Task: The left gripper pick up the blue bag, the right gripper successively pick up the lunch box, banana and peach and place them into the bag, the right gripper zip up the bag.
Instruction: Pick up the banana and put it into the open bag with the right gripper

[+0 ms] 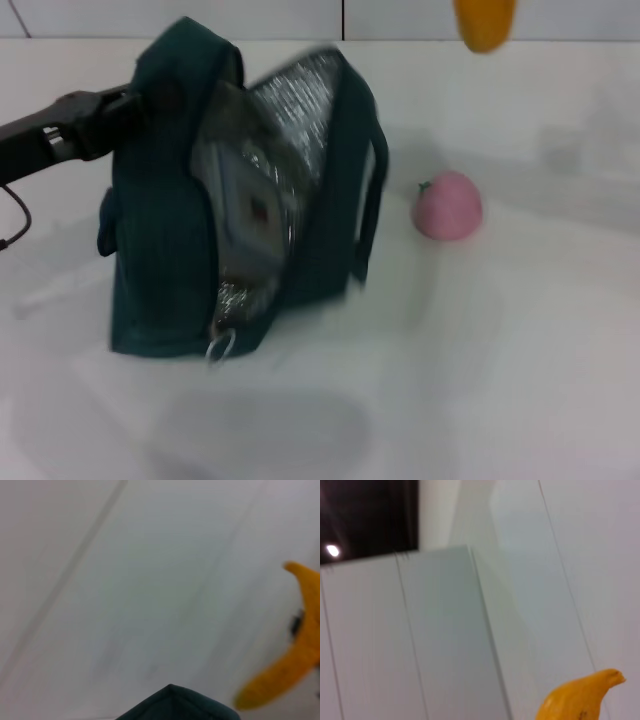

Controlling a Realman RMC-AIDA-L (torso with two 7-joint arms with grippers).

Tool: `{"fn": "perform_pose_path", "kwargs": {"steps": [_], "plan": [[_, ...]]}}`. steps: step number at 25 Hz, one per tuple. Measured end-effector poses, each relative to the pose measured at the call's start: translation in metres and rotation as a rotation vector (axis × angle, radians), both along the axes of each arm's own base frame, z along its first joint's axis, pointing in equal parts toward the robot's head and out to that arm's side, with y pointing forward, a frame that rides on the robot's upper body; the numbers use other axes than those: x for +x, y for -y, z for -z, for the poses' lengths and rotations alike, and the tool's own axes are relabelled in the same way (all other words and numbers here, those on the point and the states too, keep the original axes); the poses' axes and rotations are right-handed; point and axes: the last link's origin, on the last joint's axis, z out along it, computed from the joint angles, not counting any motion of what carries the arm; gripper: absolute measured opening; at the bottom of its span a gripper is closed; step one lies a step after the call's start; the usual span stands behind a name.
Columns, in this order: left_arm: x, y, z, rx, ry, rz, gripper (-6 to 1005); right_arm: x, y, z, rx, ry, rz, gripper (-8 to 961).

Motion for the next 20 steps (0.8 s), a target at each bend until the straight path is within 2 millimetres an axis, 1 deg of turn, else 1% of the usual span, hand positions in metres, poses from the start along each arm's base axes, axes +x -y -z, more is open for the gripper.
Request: {"fn": "perform_pose_path", "kwargs": {"steps": [3, 4, 6, 9, 14, 16, 18, 20], "plan": [[0.006, 0.002, 0.000, -0.052, 0.017, 0.017, 118, -0.012, -0.005, 0.002, -0.047, -0.083, -0.020, 489], [0.009, -0.001, 0.002, -0.088, 0.020, 0.007, 118, -0.015, -0.007, 0.003, -0.060, -0.102, -0.023, 491], [0.009, -0.004, 0.002, -0.094, 0.019, -0.008, 118, -0.021, -0.010, 0.006, -0.091, -0.160, -0.021, 495], [0.004, -0.012, 0.006, -0.074, 0.003, -0.069, 119, -0.028, -0.014, 0.014, -0.135, -0.226, -0.008, 500], [-0.004, -0.023, 0.010, -0.031, -0.024, -0.144, 120, -0.040, -0.014, 0.029, -0.238, -0.254, -0.034, 509], [-0.005, -0.024, 0.010, -0.026, -0.026, -0.151, 121, -0.041, -0.014, 0.036, -0.270, -0.264, -0.033, 513], [-0.003, -0.030, 0.014, -0.019, -0.033, -0.166, 121, -0.038, -0.015, 0.044, -0.278, -0.265, -0.012, 516], [-0.003, -0.031, 0.017, -0.019, -0.040, -0.170, 122, -0.035, -0.017, 0.054, -0.284, -0.241, 0.015, 520]]}}
